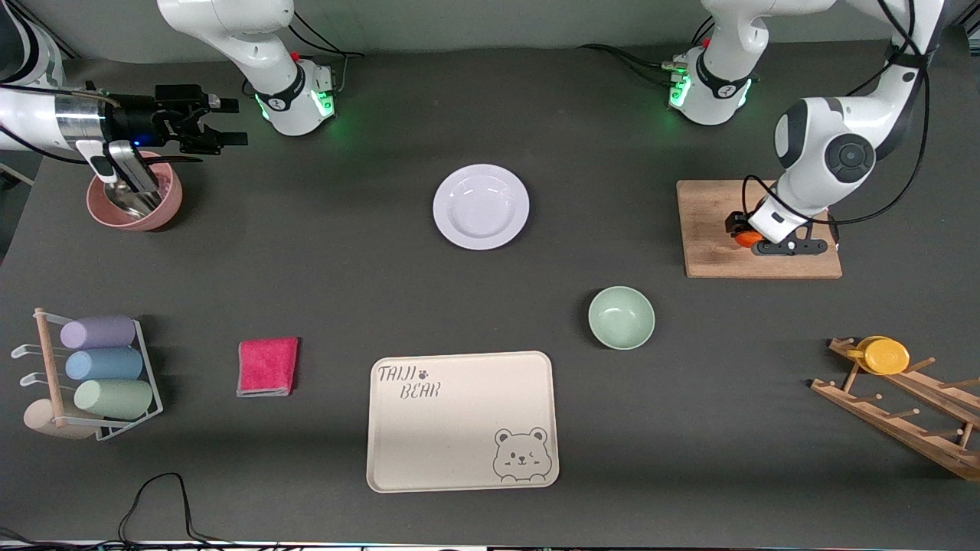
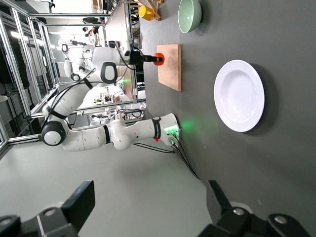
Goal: Place orange and plate with both arms
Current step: 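Close the left gripper on the orange while the right gripper rises, then carry the orange with the left gripper over the white plate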
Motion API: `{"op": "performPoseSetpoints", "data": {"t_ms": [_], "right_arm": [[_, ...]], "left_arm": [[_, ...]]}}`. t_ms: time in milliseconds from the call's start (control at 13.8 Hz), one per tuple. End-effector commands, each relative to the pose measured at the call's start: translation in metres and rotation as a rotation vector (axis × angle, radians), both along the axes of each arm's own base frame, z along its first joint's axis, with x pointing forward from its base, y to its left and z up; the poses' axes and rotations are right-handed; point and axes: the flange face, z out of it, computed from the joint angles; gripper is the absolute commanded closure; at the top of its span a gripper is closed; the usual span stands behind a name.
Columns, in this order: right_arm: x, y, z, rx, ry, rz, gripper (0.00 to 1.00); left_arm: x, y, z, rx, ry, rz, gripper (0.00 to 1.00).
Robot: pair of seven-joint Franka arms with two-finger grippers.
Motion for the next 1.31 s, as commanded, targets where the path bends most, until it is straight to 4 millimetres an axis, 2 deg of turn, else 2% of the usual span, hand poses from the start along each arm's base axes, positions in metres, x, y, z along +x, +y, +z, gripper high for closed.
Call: {"op": "performPoseSetpoints", "data": {"t_ms": [0, 218, 363, 436, 653, 799, 944, 1234], "right_arm": [[-0.002, 0.003, 0.000, 0.038, 0.005, -0.012, 0.00], [0.004, 0.005, -0.003, 0.061, 0.066, -0.056, 0.00], [0.005, 0.006, -0.008, 0.062, 0.078, -0.059, 0.00], [0.006, 0.006, -0.009, 0.061, 0.079, -0.060, 0.00], [0.006, 0.006, -0.010, 0.060, 0.081, -0.059, 0.00], [0.006, 0.006, -0.011, 0.059, 0.084, -0.059, 0.00], [0.007, 0.006, -0.014, 0.058, 0.093, -0.058, 0.00], [0.007, 0.006, -0.016, 0.058, 0.096, -0.060, 0.00]], "left_arm": [[0.015, -0.022, 0.075, 0.015, -0.016, -0.042, 1.00], [0.033, -0.079, 0.161, -0.111, 0.065, -0.012, 1.00], [0.031, -0.123, 0.193, -0.162, 0.074, 0.026, 1.00], [0.025, -0.148, 0.199, -0.151, 0.064, 0.052, 1.00], [-0.004, -0.246, 0.220, -0.175, 0.041, 0.156, 1.00], [-0.022, -0.297, 0.229, -0.191, 0.020, 0.227, 1.00], [-0.044, -0.353, 0.224, -0.213, -0.019, 0.294, 1.00], [-0.066, -0.432, 0.206, -0.277, -0.047, 0.381, 1.00]]}}
